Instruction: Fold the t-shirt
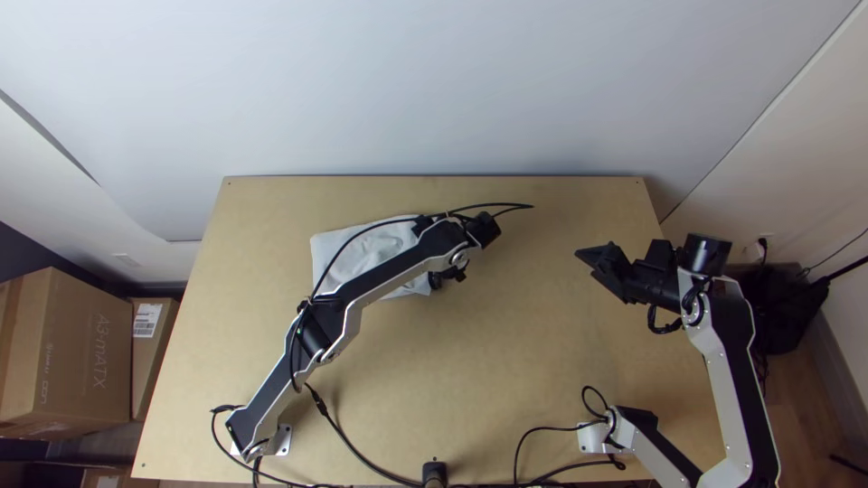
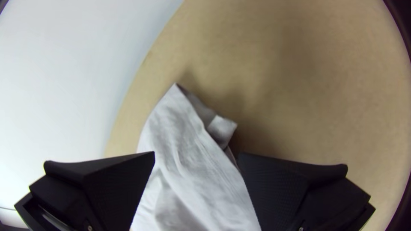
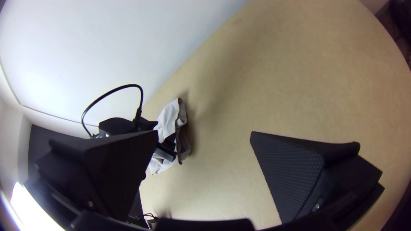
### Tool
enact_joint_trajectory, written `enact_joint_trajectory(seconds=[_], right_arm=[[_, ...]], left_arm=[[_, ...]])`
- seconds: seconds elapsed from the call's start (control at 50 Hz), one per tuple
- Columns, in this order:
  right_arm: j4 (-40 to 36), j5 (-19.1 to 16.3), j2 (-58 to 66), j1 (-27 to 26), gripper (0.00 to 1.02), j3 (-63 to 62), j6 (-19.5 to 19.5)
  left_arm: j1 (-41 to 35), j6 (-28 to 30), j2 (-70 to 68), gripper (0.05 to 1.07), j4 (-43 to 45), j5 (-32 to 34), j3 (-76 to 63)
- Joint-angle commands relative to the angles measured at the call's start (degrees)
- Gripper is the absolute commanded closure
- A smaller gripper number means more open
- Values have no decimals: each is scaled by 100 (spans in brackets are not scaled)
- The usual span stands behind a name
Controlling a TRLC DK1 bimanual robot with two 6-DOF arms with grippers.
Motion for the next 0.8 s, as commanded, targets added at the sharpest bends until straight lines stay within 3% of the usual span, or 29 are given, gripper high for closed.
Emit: enact_joint_trajectory(seconds=[0.0, 0.34, 0.48, 0.78], right_arm=[[147, -57, 61, 207, 4, -188, -34], [1430, -4, 1651, 1798, 4, 146, 370], [1501, 14, 2759, 2255, 4, 770, 379], [1501, 101, 4763, 3002, 4, 2510, 379]], left_arm=[[111, -254, -215, 10, 106, 178, 198], [726, -1326, -1665, 10, 80, 2604, 207], [1175, -1704, -2351, 10, -131, 3351, 110], [2335, -1836, -3959, 10, -413, 3914, -874]])
